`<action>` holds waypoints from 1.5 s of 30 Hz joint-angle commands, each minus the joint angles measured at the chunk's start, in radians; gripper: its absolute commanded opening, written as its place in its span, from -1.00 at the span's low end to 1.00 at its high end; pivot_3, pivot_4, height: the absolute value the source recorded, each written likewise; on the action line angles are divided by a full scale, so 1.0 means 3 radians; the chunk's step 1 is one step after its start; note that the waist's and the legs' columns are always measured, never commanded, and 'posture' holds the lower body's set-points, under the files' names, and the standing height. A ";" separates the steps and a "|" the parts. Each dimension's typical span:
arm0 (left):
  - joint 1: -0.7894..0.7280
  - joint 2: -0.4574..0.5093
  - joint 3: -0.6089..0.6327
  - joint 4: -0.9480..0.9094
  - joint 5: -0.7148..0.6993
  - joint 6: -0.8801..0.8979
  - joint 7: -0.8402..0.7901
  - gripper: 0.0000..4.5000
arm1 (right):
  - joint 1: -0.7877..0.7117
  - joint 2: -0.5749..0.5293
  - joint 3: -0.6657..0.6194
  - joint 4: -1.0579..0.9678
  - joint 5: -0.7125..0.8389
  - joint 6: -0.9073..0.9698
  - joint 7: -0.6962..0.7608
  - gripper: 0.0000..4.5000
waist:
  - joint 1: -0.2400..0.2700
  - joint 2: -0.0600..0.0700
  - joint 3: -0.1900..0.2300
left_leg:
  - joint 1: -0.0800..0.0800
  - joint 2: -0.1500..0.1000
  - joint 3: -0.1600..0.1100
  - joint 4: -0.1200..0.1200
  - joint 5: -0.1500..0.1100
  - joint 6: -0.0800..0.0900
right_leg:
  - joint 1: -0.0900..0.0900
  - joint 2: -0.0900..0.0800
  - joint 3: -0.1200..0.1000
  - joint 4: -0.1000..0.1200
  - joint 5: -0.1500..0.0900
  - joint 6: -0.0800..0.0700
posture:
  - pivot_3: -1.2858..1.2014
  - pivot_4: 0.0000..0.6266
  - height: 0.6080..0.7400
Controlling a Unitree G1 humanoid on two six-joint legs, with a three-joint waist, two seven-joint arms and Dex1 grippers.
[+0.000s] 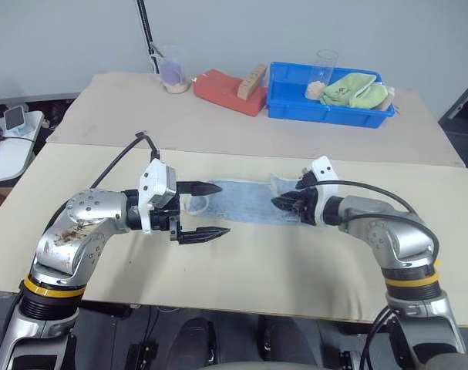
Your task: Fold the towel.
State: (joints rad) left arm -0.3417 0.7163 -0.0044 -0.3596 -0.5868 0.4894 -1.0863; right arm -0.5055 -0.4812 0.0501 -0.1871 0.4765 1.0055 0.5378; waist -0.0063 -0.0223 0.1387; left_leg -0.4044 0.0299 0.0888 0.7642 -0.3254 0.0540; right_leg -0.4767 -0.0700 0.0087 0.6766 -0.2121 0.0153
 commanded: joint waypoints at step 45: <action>0.0437 -0.2334 0.0422 -0.0058 0.0205 0.1651 0.3720 0.89 | -0.0388 -0.0860 0.0363 -0.0262 -0.0298 -0.1505 0.1936 1.00 | 0.0065 -0.0002 0.0001 | 0.0004 -0.0013 -0.0022 -0.0002 0.0000 0.0000 | 0.0017 -0.0021 -0.0018 -0.0003 0.0001 -0.0002 | 0.03 -0.52 -0.07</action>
State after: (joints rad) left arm -0.2041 0.0272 0.1364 -0.3909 -0.5152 0.9661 0.0293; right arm -0.6083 -0.7269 0.1999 -0.2310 0.3685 0.5727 1.1085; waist 0.0131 -0.0228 0.1389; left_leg -0.4032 0.0258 0.0820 0.7637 -0.3255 0.0541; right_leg -0.4715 -0.0764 0.0031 0.6755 -0.2119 0.0148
